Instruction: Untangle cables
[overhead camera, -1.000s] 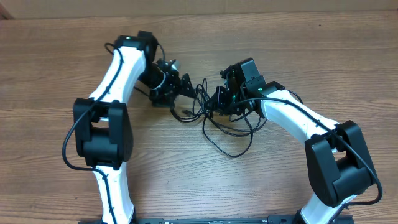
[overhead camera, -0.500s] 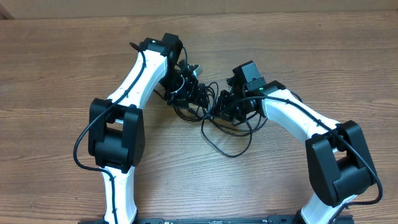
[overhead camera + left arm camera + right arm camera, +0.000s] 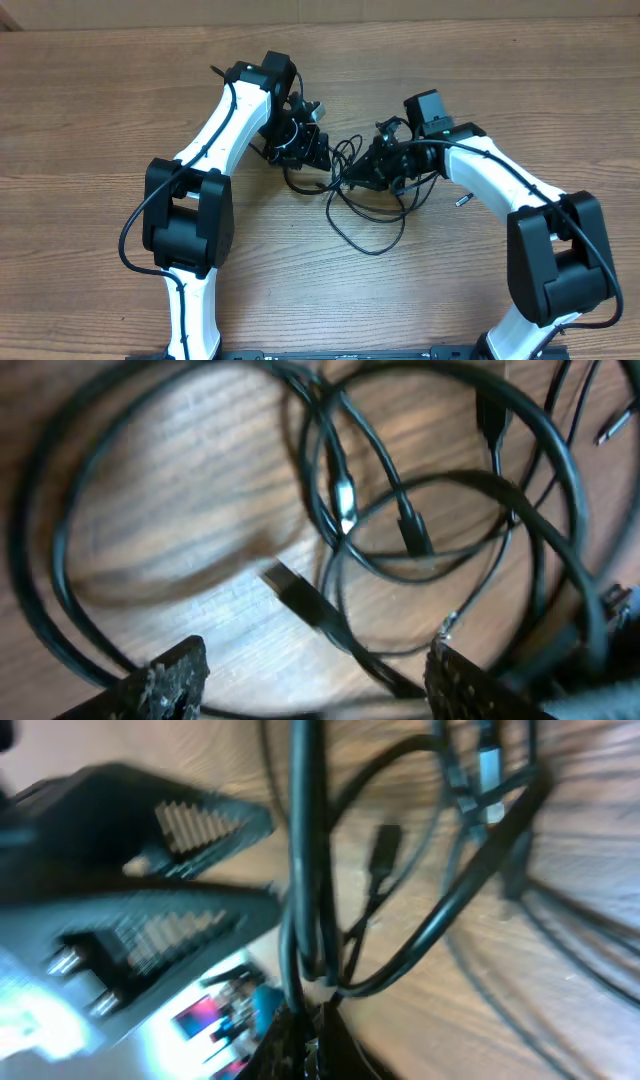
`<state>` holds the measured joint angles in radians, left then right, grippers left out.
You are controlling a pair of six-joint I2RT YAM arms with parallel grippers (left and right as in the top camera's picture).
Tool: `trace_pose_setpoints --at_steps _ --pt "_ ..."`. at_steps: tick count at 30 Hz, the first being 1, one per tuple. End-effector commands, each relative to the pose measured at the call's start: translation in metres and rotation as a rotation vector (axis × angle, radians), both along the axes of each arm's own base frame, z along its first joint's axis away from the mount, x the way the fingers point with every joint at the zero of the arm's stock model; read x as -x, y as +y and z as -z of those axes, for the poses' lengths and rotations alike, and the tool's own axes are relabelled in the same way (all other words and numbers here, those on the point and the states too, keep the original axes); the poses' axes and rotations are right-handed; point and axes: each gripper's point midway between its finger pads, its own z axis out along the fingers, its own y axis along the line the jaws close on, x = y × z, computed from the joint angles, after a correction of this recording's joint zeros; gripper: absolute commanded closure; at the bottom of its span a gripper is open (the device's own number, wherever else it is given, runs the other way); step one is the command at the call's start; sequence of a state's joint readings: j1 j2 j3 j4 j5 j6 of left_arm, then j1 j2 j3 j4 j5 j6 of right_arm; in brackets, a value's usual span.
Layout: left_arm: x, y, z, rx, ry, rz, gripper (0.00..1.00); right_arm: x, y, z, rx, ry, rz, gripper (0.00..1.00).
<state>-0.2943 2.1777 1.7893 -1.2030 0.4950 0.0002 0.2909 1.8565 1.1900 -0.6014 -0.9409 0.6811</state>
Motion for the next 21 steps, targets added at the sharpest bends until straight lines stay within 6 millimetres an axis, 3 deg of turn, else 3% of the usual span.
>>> trace_pose_setpoints --at_steps 1,6,13,17,21 --pt "0.008 0.002 0.019 -0.025 0.025 0.003 0.29 0.007 0.008 -0.028 -0.147 0.028 -0.045 0.96" --pt "0.019 0.005 0.044 -0.03 0.044 0.004 0.29 0.012 0.011 -0.038 -0.211 0.046 -0.069 0.96" --pt "0.018 0.008 0.058 -0.043 0.021 0.009 0.32 0.014 0.012 -0.042 -0.234 0.053 -0.079 0.96" --pt "0.017 0.009 0.059 -0.049 0.013 0.009 0.32 0.029 0.017 -0.073 -0.417 0.107 -0.152 0.95" --pt "0.016 0.009 0.059 -0.047 0.007 0.009 0.32 0.039 0.016 -0.1 -0.567 0.151 -0.213 0.82"
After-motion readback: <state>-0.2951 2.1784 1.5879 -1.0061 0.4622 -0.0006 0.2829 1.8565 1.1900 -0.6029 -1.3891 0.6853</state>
